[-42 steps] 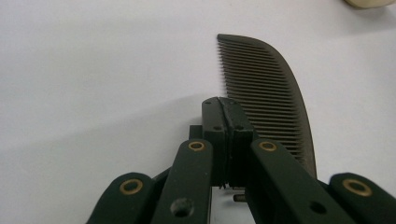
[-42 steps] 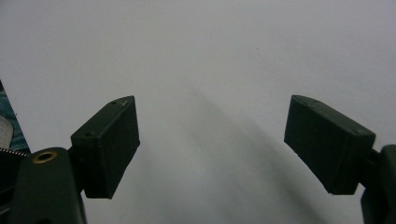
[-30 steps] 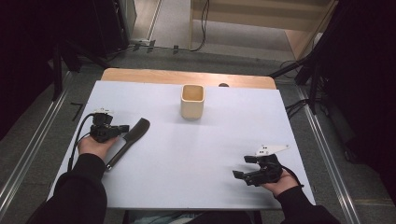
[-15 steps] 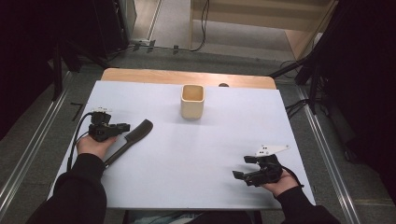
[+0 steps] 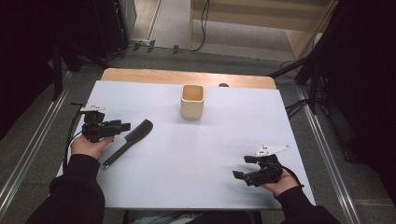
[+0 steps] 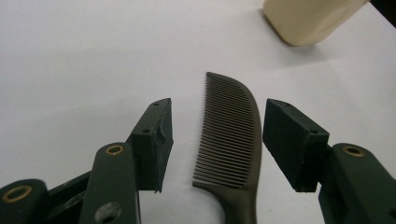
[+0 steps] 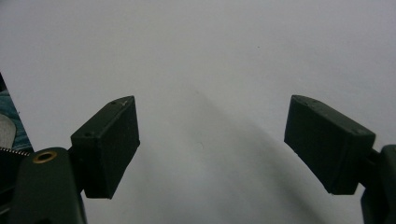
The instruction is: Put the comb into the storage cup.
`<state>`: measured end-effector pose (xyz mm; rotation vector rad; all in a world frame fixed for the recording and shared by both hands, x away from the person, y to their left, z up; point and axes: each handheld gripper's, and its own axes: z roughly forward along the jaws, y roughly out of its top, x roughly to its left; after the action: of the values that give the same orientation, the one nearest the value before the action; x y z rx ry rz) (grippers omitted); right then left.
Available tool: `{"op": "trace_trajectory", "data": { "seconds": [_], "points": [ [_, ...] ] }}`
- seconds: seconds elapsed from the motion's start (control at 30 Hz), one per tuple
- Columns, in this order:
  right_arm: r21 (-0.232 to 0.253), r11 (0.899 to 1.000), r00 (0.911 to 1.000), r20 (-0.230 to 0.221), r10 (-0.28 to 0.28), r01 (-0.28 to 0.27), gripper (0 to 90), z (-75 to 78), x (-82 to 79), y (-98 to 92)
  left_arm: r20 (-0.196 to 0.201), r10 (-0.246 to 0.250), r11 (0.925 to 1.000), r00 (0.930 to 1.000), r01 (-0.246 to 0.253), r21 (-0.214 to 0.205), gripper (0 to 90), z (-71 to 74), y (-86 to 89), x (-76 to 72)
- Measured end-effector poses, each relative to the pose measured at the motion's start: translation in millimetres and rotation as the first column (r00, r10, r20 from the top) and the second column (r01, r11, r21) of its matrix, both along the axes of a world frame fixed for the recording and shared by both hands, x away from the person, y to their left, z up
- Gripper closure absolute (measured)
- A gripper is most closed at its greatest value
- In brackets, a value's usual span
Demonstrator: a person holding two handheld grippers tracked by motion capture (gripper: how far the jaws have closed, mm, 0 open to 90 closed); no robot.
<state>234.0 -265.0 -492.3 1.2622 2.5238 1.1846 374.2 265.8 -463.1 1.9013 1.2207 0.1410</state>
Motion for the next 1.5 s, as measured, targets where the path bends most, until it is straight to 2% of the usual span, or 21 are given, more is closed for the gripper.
{"op": "trace_trajectory", "data": {
  "seconds": [0.1, 0.4, 0.7, 0.87, 1.13, 1.27, 1.5],
  "points": [
    [0.000, 1.000, 1.0000, 0.001, 0.004, -0.004, 16.3, 0.3, 0.1, -0.3, 0.000, -0.015, 0.9997, 0.9999, 0.015, -0.020, 38.8, 4.3, -1.4, -4.2],
    [0.004, 1.000, 1.0000, 0.002, 0.005, -0.005, 16.2, 1.3, 1.4, 0.6, 0.027, -0.071, 0.9969, 0.9971, 0.072, -0.031, 34.2, 14.8, -8.6, -17.8],
    [0.008, 1.000, 0.9999, 0.007, 0.015, -0.015, 16.3, 2.3, 4.9, 1.5, 0.031, -0.140, 0.9881, 0.9896, 0.142, -0.059, 30.0, 19.3, -18.3, -34.3],
    [0.006, 1.000, 0.9997, 0.011, 0.022, -0.022, 16.2, 2.9, 6.7, 2.4, 0.025, -0.177, 0.9833, 0.9839, 0.178, -0.038, 28.3, 18.6, -22.7, -42.8],
    [0.011, 1.000, 0.9996, 0.011, 0.025, -0.025, 16.3, 3.5, 9.9, 4.0, 0.025, -0.200, 0.9789, 0.9794, 0.201, -0.036, 28.3, 16.8, -26.3, -54.4],
    [0.009, 0.999, 0.9994, 0.013, 0.033, -0.033, 16.3, 3.8, 11.4, 5.3, 0.024, -0.211, 0.9773, 0.9771, 0.211, -0.009, 28.3, 14.0, -28.9, -60.2],
    [0.010, 0.999, 0.9992, 0.015, 0.036, -0.037, 16.3, 4.3, 13.4, 6.4, 0.012, -0.237, 0.9715, 0.9715, 0.237, 0.006, 28.3, 10.8, -29.9, -69.7]
  ]
}}
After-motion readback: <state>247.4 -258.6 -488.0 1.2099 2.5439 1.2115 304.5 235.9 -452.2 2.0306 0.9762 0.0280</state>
